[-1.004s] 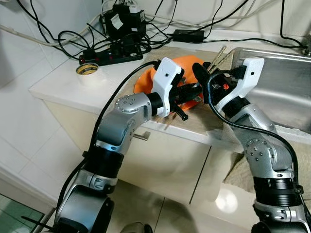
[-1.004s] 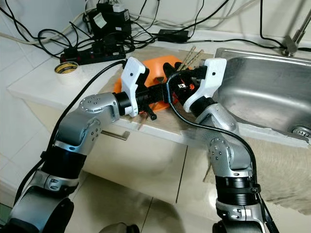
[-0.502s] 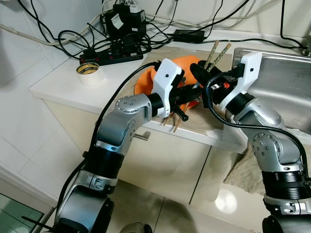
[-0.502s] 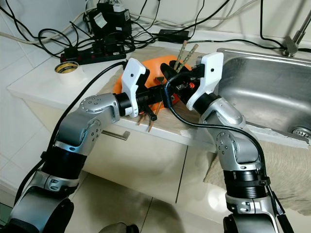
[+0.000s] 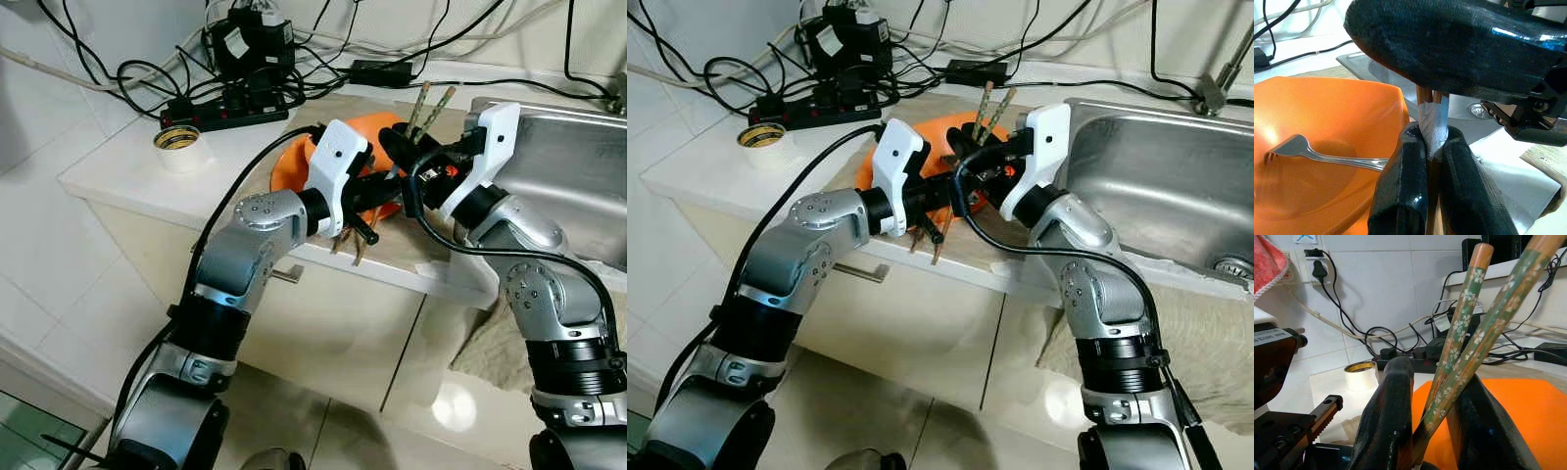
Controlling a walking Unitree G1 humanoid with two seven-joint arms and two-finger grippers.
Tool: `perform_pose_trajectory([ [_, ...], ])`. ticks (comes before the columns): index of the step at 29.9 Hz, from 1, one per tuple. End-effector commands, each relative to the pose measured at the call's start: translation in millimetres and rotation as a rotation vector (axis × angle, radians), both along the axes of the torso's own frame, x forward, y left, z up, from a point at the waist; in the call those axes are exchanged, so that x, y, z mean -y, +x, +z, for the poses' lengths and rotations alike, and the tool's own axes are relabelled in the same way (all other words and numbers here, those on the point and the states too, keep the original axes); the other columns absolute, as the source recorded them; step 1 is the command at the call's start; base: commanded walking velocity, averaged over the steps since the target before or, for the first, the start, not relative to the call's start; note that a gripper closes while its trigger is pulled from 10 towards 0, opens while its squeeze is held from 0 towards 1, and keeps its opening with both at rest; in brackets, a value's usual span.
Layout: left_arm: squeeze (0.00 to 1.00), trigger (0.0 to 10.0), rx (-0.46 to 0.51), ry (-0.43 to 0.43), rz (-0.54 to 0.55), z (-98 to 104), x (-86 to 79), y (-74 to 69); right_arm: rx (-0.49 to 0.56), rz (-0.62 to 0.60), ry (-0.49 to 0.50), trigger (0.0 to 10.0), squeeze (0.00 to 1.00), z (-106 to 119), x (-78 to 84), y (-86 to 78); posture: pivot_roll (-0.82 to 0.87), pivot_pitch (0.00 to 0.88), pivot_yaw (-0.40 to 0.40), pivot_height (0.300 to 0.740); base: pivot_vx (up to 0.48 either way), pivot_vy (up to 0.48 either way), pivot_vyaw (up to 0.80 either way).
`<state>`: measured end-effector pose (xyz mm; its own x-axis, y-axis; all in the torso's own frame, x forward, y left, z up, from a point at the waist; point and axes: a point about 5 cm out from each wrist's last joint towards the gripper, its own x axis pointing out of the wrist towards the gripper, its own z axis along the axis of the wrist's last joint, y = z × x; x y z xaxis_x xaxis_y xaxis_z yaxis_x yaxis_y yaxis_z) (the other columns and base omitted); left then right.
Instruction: Kitchen organization
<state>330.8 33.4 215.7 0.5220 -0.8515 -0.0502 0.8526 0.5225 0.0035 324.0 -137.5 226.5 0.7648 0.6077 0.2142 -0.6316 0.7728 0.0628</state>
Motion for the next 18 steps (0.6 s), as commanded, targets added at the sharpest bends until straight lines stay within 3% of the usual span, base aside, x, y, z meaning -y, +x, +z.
perform_pose_trajectory([
  [1,0.86,10.0,0.106,-0.036,-0.072,28.6,7.8,-7.0,-0.117,-0.111,-0.071,0.0,0.00,-25.3,18.4,7.1,-0.03,0.000,0.080,0.740,0.000,0.000,0.00],
  [2,1.00,10.0,0.096,-0.042,-0.070,28.1,7.6,-6.9,-0.118,-0.113,-0.070,0.0,0.00,-25.4,18.5,7.1,-0.03,0.000,0.079,0.740,0.000,0.000,0.00],
  [18,1.00,10.0,0.029,-0.059,-0.064,23.6,-0.2,-8.5,-0.104,-0.110,-0.063,0.0,0.00,-21.2,18.0,6.2,-0.03,0.000,0.079,0.740,0.000,0.000,0.00],
])
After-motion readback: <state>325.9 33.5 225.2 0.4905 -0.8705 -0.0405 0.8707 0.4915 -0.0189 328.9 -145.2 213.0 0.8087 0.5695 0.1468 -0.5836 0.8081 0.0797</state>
